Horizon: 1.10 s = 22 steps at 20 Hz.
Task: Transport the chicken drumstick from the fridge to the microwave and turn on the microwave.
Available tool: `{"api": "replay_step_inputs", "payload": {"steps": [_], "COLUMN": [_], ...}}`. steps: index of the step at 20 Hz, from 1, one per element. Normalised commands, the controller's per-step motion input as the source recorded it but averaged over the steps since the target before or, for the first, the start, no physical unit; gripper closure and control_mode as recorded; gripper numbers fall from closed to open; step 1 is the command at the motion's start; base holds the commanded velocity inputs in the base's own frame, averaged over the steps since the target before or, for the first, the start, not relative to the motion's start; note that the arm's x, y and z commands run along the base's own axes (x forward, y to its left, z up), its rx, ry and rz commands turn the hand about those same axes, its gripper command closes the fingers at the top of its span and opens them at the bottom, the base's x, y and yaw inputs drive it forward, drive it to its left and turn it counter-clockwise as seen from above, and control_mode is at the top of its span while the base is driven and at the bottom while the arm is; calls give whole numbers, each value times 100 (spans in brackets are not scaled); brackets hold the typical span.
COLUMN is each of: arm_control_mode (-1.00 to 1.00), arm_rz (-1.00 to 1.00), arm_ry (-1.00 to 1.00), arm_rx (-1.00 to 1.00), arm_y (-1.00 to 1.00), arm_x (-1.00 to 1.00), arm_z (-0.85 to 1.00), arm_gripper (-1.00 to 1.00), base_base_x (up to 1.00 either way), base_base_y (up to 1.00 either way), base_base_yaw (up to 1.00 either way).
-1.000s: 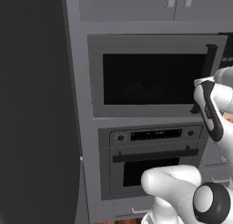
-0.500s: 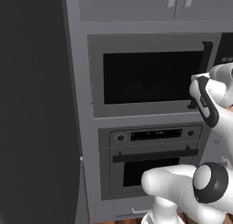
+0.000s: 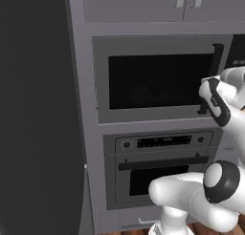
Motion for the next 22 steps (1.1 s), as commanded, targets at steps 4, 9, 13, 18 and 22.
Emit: {"api": "replay_step_inputs", "payload": {"steps": [4,9,13,18,22], "arm_control_mode": [-100,-100,-100,-100,-100], "arm_rz": [0,0,-3,-7,-7], "arm_ry": [0,0,0,0,0], "arm_rx": [0,0,0,0,0], "arm_y": [23,19,8,3,1], "arm_x": [62,62,50,41,32], "arm_z": [-36,-39,-37,-32,-29], "arm_gripper": [100,100,100,100,100], "base_base_x": [0,0,0,0,0], "base_base_y": [0,0,0,0,0], "base_base_yaw": [0,0,0,0,0]}}
